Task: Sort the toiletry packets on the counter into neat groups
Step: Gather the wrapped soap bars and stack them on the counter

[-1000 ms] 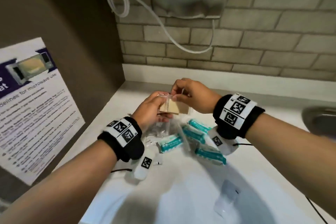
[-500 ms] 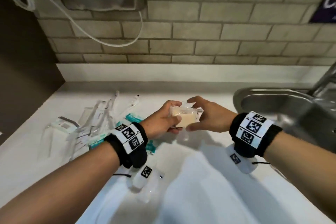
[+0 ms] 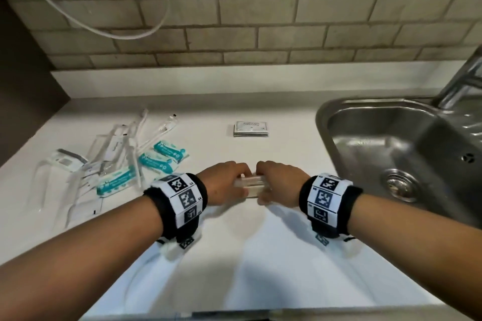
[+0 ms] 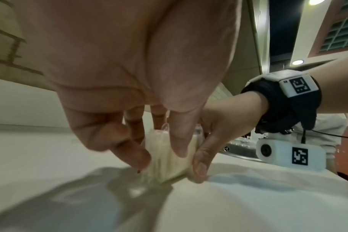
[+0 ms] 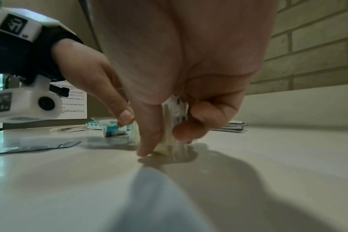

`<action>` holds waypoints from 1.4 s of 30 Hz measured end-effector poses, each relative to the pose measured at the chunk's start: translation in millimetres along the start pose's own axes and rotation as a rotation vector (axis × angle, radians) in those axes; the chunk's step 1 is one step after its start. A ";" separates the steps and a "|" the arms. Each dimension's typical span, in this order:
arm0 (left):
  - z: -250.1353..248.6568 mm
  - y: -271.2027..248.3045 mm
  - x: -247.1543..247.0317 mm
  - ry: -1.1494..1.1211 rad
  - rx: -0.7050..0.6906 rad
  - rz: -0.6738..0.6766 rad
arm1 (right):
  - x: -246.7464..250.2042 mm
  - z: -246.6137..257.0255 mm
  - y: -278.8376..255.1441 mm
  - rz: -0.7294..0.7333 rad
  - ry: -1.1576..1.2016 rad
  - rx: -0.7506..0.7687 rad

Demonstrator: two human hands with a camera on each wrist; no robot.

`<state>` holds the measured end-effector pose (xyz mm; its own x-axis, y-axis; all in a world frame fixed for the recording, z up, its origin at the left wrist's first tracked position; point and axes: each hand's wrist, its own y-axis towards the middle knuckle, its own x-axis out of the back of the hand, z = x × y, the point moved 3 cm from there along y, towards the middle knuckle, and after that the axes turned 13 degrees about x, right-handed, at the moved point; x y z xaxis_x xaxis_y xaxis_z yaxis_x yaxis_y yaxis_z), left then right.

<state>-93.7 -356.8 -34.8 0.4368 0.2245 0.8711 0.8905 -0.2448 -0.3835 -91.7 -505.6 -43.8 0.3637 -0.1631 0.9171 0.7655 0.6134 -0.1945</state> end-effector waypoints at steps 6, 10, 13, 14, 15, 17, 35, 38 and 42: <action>-9.9 0.3 -18.2 0.060 0.063 0.053 | -10.0 -3.8 1.0 0.041 0.073 -0.011; -16.5 0.3 -22.3 0.042 0.098 0.055 | -8.8 -7.7 1.8 0.032 0.071 0.001; -15.6 0.3 -20.0 0.036 0.095 0.054 | -5.3 -9.3 4.0 0.010 0.076 0.023; -14.6 0.0 -20.8 0.047 0.092 0.062 | -6.2 -9.2 3.7 0.020 0.071 0.017; -13.5 0.0 -22.0 0.065 0.088 0.071 | -8.1 -8.7 3.4 0.042 0.061 0.007; -13.7 -0.4 -25.8 0.095 0.088 0.082 | -13.2 -7.7 3.0 0.087 0.050 -0.017; 0.8 19.1 4.4 -0.235 0.144 0.076 | 21.8 -36.7 20.6 0.024 0.354 -0.083; 6.1 30.8 18.0 -0.377 0.155 0.066 | 31.1 -46.6 32.6 0.017 0.452 -0.100; 18.3 52.4 32.8 -0.561 0.209 0.068 | 38.9 -57.7 46.2 -0.015 0.749 -0.158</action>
<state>-30.4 -344.9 -31.9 0.4434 0.6924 0.5692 0.8394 -0.0981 -0.5346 -11.6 -528.1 -37.2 0.5725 -0.6853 0.4501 0.8193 0.4986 -0.2829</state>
